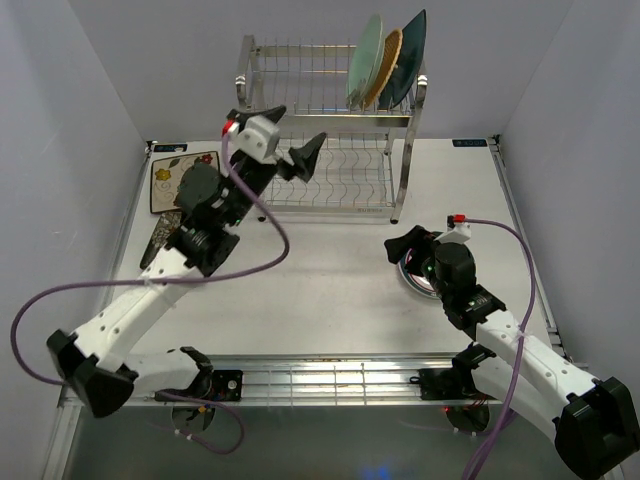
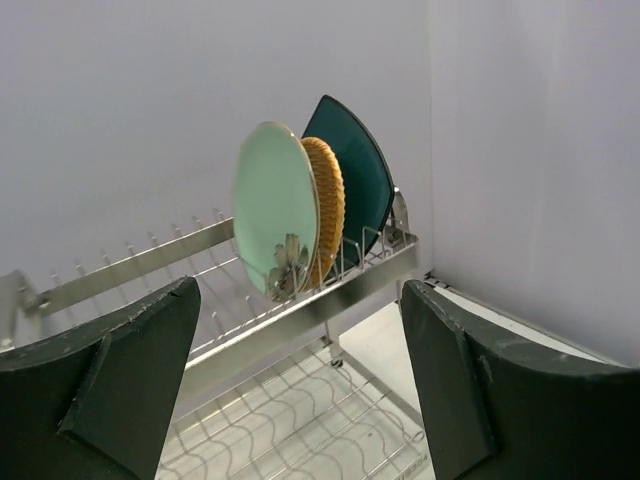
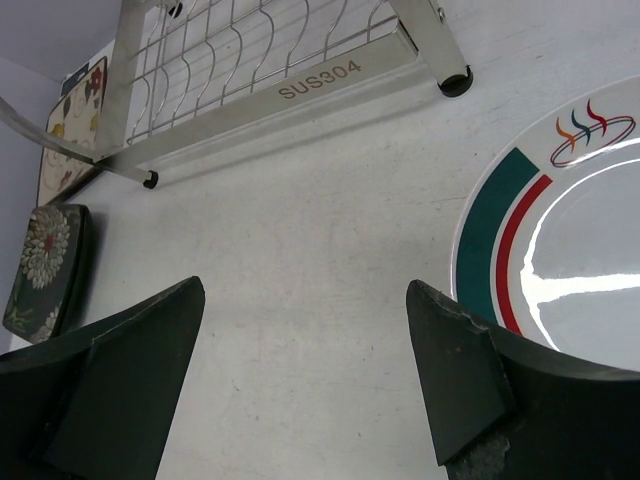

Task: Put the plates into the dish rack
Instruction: Insert the plate into the dish rack, then move the plate to the center of the board.

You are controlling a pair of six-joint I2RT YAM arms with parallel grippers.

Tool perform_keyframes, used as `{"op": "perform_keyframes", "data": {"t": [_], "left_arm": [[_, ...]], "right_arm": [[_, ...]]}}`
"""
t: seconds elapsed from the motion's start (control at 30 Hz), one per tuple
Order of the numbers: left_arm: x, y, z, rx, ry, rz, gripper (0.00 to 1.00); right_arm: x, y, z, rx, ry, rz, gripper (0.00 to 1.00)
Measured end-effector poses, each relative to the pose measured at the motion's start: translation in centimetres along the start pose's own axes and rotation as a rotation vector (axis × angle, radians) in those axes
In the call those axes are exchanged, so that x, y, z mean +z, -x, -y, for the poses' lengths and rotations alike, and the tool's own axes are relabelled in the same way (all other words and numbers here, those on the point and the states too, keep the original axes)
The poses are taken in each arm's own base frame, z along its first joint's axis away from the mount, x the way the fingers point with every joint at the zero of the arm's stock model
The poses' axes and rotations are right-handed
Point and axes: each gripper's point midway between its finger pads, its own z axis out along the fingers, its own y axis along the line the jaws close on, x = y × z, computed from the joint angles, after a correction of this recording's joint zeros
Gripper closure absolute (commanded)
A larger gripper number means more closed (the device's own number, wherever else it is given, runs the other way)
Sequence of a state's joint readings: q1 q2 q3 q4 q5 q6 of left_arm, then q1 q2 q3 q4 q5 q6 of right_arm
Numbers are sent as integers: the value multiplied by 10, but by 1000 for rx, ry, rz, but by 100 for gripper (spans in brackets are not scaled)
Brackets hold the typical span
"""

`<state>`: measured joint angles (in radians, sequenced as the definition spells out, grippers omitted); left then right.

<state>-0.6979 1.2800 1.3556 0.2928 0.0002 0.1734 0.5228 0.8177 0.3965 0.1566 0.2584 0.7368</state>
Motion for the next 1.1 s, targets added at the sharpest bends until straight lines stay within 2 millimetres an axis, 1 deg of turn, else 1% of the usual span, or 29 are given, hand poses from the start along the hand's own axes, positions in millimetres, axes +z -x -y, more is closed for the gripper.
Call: {"op": "perform_keyframes", "data": {"t": [0.1,0.13,0.2,0.3,0.43,0.5,0.63,0.7,0.73,0.8,0.9,1.0,1.1], "left_arm": [[-47,8,-3,39,9,29,5],[-61,6,-3,51,8,30,4],[-81,0,0,70,-10,31,2],[-102,-22,12,83,-60,3,2],[-116,-70,34,74,-157,-77,2],[-120,-99,47,66,-215,-134,2],[-134,-157,71,47,-319,-258,2],[-144,-178,78,41,-355,-302,2],[-149,-185,82,38,-371,-315,2],[-155,-189,89,30,-409,-318,2],[-158,-188,100,28,-457,-294,2],[-159,-192,113,37,-494,-289,2],[-160,-209,127,49,-530,-321,2]], "right_arm": [[0,-1,1,-39,6,-5,13],[0,-1,1,-46,8,-7,13],[0,-1,1,-52,8,-7,13],[0,1,3,-35,-8,4,13],[-1,5,15,48,-85,38,14],[-3,7,25,114,-146,59,14],[-15,5,49,273,-300,82,15],[-22,5,57,333,-344,103,15],[-25,7,60,357,-358,115,16],[-33,10,65,398,-381,145,16],[-42,16,75,427,-422,190,15],[-50,19,87,400,-477,221,14],[-52,24,91,334,-508,229,15]]}}
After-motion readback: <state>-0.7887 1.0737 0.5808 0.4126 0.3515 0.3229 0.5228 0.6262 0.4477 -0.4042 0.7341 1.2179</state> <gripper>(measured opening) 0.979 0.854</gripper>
